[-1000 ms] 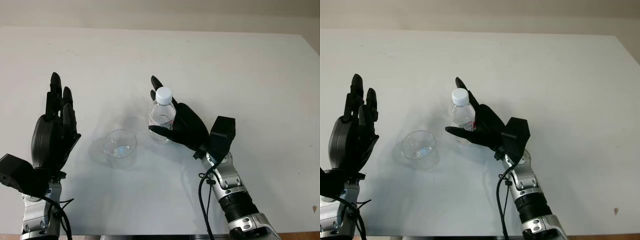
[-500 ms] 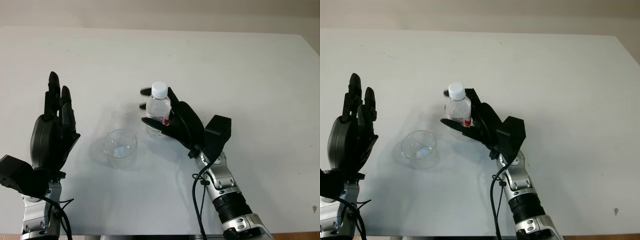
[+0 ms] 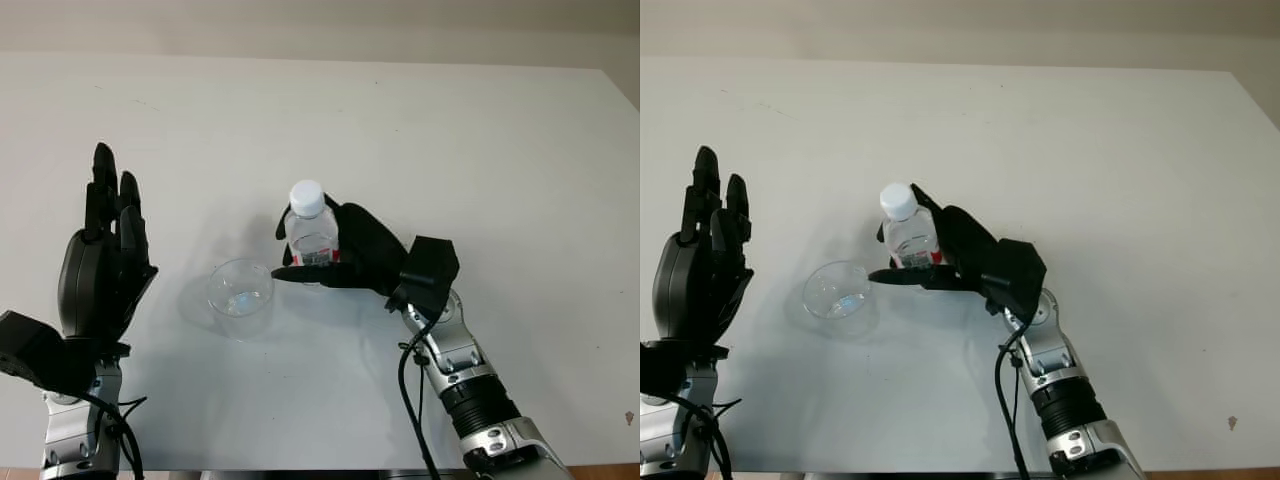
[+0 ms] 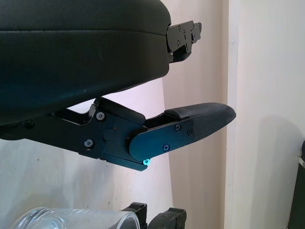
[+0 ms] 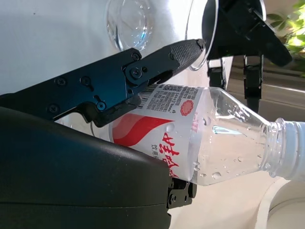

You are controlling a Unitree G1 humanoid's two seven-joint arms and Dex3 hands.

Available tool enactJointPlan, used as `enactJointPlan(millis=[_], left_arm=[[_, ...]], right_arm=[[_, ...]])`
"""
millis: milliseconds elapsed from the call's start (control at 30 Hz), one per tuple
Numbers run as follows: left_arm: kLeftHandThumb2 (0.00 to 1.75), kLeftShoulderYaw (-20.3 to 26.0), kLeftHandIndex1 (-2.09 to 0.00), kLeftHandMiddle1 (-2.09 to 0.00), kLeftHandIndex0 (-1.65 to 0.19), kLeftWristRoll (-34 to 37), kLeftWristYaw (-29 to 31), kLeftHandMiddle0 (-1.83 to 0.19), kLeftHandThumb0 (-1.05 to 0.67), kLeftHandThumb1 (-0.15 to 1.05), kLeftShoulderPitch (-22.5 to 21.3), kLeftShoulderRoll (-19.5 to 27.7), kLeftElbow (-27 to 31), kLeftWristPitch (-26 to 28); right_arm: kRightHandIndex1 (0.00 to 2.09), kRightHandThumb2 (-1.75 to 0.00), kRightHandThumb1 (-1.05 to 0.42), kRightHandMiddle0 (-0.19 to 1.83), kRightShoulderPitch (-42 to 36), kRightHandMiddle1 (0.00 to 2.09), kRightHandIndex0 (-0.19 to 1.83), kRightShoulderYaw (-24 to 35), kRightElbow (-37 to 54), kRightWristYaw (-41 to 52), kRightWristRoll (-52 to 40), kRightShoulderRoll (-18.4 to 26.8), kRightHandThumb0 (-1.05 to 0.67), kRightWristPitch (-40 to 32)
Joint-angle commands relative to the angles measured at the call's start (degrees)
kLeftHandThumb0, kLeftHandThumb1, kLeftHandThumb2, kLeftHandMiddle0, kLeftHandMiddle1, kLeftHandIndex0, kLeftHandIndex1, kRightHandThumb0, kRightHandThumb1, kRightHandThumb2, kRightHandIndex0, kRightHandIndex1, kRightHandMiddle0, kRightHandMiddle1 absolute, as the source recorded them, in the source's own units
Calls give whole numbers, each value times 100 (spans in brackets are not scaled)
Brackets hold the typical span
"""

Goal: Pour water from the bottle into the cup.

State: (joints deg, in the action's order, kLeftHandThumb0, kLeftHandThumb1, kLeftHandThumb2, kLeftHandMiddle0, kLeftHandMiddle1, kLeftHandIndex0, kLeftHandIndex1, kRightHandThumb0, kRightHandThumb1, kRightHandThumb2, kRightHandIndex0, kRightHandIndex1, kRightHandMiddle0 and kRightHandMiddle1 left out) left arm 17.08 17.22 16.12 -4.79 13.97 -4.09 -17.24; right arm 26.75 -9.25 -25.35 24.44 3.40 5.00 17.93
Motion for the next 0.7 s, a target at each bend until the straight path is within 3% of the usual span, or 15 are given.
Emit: enactJointPlan(millis=[0,100,200,400,500,567,667], left_arm=[[70,45,0,0,19,24,26,19,-67,105,21,32,-17,-41],[69,51,0,0,19,21,44,19,-67,105,1,19,-65,-78],[70,56,0,0,19,2,74,19,-67,105,-30,29,-156,-168],[71,39,0,0,19,-12,90,19,-66,105,-64,63,-218,-186],[71,31,0,0,19,-23,83,19,-67,105,-61,72,-189,-142],[71,26,0,0,19,-15,84,19,-67,105,-57,75,-170,-105],[70,24,0,0,19,-19,56,19,-68,105,-55,63,-138,-62]], right_arm=[[209,-41,-105,132,-54,209,155,36,-114,-312,166,43,-49,166],[209,-54,-105,154,-69,209,177,106,-202,-923,439,29,-44,446],[209,-65,-105,178,-11,209,183,240,-345,-1348,464,-4,-39,650],[209,-66,-105,183,304,209,183,489,-472,-1879,468,53,-37,746],[209,-63,-105,156,497,209,179,620,-561,-1883,316,64,-36,717],[209,-61,-105,141,659,209,164,683,-643,-1894,259,73,-38,643],[209,-58,-105,130,829,209,151,687,-752,-1968,348,143,-40,706]])
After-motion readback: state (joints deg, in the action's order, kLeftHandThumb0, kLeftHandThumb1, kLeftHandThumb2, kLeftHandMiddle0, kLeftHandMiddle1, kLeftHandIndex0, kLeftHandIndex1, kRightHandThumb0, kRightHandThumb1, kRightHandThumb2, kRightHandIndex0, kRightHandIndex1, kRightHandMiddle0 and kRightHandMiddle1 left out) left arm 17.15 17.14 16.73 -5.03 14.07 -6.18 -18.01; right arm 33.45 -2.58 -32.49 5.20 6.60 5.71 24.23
